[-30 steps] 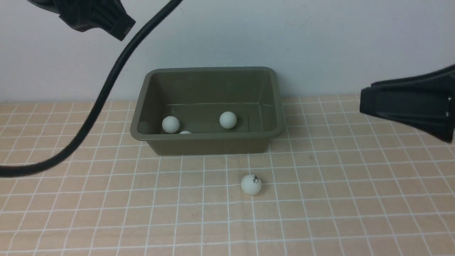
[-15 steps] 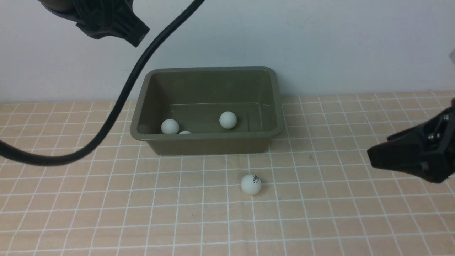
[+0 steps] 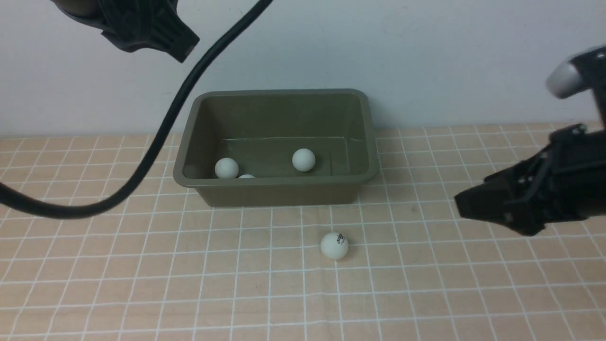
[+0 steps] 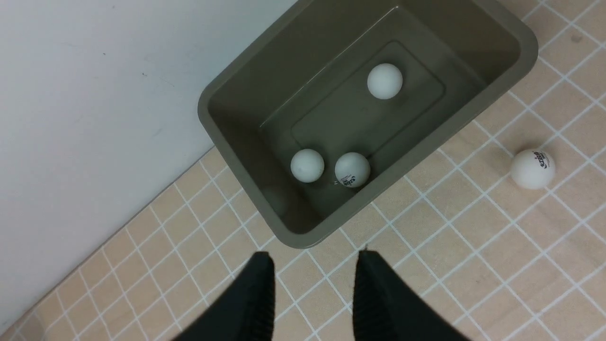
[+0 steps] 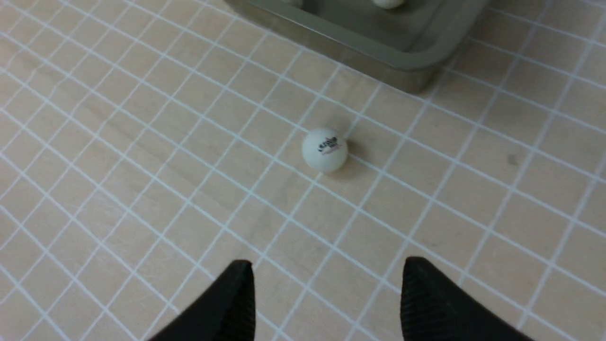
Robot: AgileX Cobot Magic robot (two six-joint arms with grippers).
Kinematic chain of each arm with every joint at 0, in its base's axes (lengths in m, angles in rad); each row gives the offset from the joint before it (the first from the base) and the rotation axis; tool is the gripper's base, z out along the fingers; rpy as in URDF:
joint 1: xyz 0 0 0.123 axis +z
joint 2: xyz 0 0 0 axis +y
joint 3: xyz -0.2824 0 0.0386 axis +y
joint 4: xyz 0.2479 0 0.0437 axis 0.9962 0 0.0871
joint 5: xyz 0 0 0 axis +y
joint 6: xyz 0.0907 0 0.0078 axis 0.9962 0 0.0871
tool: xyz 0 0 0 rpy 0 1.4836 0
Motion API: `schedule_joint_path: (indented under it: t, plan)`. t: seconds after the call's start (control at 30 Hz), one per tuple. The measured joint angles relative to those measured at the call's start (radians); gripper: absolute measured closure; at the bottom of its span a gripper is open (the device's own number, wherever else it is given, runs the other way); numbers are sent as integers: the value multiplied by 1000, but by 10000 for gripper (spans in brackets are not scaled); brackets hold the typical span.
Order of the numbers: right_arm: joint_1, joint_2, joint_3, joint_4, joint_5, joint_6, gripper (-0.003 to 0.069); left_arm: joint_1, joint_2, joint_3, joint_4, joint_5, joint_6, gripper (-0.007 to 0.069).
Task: Put the table tennis balls into the box on the light coffee tablecloth.
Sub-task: 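Reach for and grasp a ping pong ball on the table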
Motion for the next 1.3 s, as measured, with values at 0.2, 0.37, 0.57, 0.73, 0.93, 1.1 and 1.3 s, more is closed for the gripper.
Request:
schedule_joint_path:
  t: [0.2, 0.37, 0.57, 0.73, 0.93, 1.1, 1.3]
  plan:
    - [111, 167, 0, 5, -152, -47, 272, 0, 1, 0, 0, 0, 1, 442]
    - [180, 307, -45, 10, -211, -71, 200, 0, 1, 0, 1, 0, 2, 442]
    - [227, 441, -155, 13, -236, -75, 125, 0, 1, 0, 1, 0, 2, 442]
    - [231, 534, -235, 2, -211, -71, 118, 0, 1, 0, 1, 0, 2, 442]
    - [231, 621, -279, -1, -214, -71, 118, 0, 1, 0, 1, 0, 2, 442]
    - [231, 685, -307, 1, -213, -71, 118, 0, 1, 0, 1, 0, 2, 442]
    - [254, 762, -345, 3, -215, -72, 118, 0, 1, 0, 1, 0, 2, 442]
